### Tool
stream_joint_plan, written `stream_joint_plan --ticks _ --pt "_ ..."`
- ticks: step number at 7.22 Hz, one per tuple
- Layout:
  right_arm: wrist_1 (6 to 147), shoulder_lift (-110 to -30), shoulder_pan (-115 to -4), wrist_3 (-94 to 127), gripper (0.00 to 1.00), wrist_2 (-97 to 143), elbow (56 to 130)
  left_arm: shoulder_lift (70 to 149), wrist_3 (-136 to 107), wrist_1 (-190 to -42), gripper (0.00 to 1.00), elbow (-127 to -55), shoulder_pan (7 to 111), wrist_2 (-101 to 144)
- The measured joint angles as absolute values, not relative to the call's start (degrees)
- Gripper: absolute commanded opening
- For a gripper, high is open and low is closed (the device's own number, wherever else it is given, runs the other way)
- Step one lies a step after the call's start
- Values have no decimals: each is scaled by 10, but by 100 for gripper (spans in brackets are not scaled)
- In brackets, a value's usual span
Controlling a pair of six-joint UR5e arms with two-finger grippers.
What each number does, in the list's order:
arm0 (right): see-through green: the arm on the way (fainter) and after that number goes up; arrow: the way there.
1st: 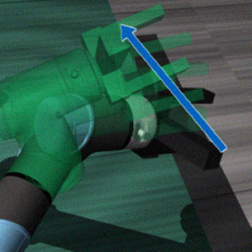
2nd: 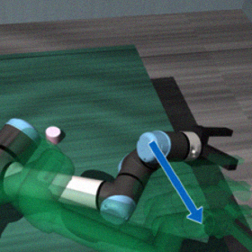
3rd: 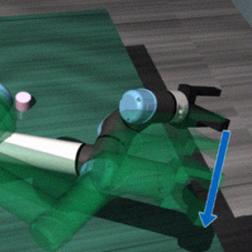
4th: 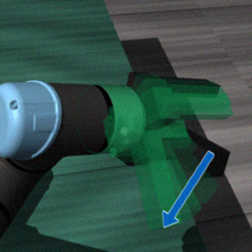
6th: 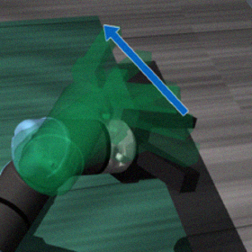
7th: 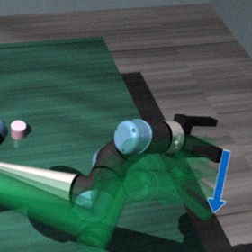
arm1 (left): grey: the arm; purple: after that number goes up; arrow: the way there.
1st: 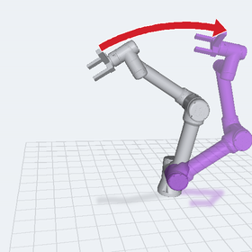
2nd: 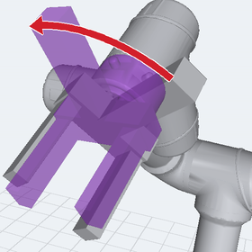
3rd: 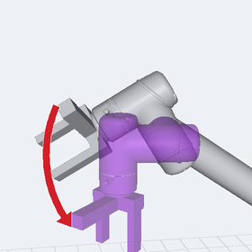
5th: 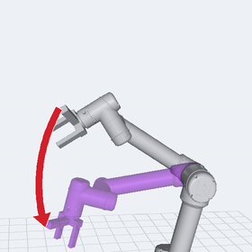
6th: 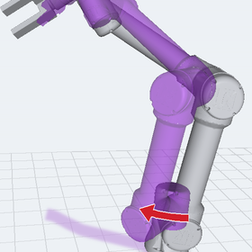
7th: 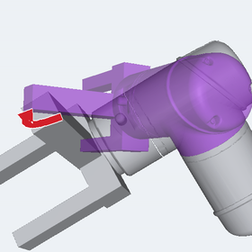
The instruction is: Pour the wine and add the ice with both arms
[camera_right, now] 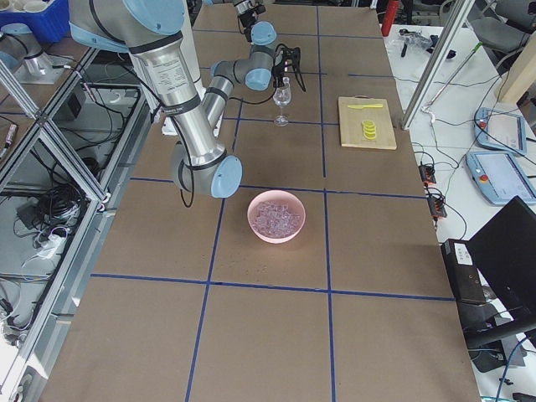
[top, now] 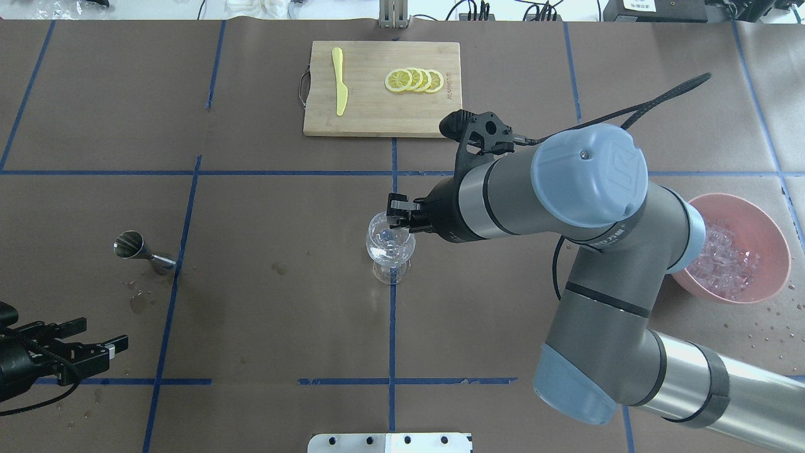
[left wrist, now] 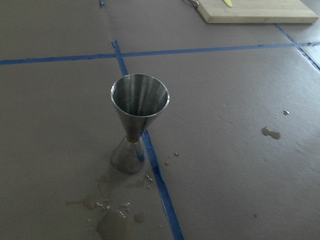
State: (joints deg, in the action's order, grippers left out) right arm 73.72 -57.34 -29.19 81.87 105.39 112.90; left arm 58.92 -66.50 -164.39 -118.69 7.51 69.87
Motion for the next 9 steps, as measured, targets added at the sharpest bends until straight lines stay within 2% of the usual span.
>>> stream_joint_plan --ticks 4,5,6,7,9 --pt "738 -564 -275 823 0 1048 1117 582 -675 -1642 100 -1212 78 715" --pt "738 -563 -272 827 16 1048 1118 582 -675 -1641 100 -1215 79 716" --pt "738 -561 -270 829 72 1048 1118 582 -675 -1641 100 -1216 79 717" --pt "738 -560 -270 829 99 1048 1119 582 -675 -1641 100 -1216 79 717" --pt "737 -559 -270 830 100 1048 1122 582 -675 -1641 100 -1219 79 718"
